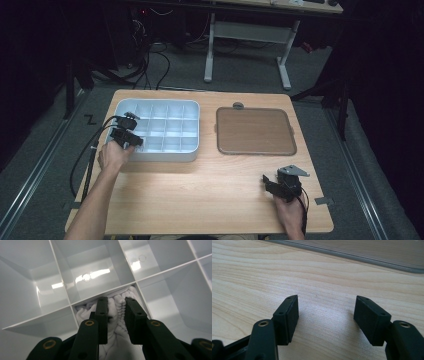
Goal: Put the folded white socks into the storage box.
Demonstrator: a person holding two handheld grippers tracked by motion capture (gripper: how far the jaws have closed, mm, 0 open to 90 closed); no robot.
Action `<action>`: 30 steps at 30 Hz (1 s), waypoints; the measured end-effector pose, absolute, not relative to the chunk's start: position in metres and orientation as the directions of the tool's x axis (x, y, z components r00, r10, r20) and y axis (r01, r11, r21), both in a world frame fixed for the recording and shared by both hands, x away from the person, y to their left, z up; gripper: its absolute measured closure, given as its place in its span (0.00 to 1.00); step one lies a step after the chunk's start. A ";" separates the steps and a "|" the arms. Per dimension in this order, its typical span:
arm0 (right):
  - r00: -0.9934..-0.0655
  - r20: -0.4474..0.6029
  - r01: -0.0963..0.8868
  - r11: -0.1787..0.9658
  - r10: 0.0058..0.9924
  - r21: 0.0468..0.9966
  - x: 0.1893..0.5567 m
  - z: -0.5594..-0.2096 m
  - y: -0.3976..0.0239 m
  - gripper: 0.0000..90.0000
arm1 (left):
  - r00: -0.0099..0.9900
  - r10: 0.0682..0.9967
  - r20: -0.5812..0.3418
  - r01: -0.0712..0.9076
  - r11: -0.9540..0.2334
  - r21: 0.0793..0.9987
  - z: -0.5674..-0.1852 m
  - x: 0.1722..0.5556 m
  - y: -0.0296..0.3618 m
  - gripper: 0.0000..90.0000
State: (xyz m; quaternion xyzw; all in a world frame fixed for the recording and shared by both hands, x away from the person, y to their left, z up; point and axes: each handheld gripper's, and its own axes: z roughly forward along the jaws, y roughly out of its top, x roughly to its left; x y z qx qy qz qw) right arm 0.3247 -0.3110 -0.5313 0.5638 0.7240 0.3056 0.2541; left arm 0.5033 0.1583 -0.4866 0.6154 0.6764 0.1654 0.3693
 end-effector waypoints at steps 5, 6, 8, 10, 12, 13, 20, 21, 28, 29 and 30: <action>-0.235 -0.022 0.661 0.177 0.972 0.729 0.325 -0.531 -0.311 0.41 | 0.027 0.950 -0.310 0.712 0.200 0.673 -0.485 0.504 0.161 0.80; -0.235 -0.022 0.661 0.177 0.972 0.729 0.325 -0.531 -0.311 0.41 | 0.026 0.948 -0.318 0.707 0.207 0.676 -0.483 0.503 0.162 0.78; -0.236 -0.022 0.661 0.177 0.972 0.729 0.325 -0.531 -0.311 0.41 | 0.036 0.935 -0.352 0.686 0.233 0.689 -0.477 0.500 0.165 0.73; -0.236 -0.022 0.661 0.177 0.972 0.729 0.325 -0.531 -0.311 0.41 | 0.048 0.925 -0.378 0.663 0.253 0.705 -0.468 0.496 0.168 0.70; -0.236 -0.022 0.661 0.177 0.972 0.729 0.325 -0.531 -0.311 0.41 | 0.052 0.911 -0.409 0.640 0.284 0.714 -0.458 0.492 0.172 0.68; -0.236 -0.022 0.661 0.177 0.972 0.729 0.325 -0.531 -0.311 0.41 | 0.056 0.906 -0.420 0.631 0.294 0.718 -0.454 0.491 0.174 0.68; -0.236 -0.022 0.661 0.177 0.972 0.729 0.325 -0.531 -0.311 0.41 | 0.083 0.891 -0.447 0.577 0.323 0.750 -0.434 0.474 0.183 0.62; -0.236 -0.022 0.661 0.177 0.971 0.729 0.325 -0.531 -0.311 0.41 | 0.085 0.890 -0.448 0.569 0.326 0.755 -0.432 0.471 0.184 0.62; -0.236 -0.022 0.661 0.177 0.971 0.729 0.325 -0.531 -0.311 0.41 | 0.115 0.875 -0.470 0.512 0.353 0.783 -0.420 0.449 0.191 0.56; -0.236 -0.022 0.661 0.177 0.971 0.729 0.325 -0.531 -0.311 0.41 | 0.123 0.873 -0.472 0.507 0.354 0.786 -0.419 0.445 0.192 0.55; -0.236 -0.022 0.661 0.177 0.971 0.729 0.325 -0.531 -0.311 0.41 | 0.128 0.870 -0.476 0.500 0.358 0.789 -0.418 0.442 0.192 0.54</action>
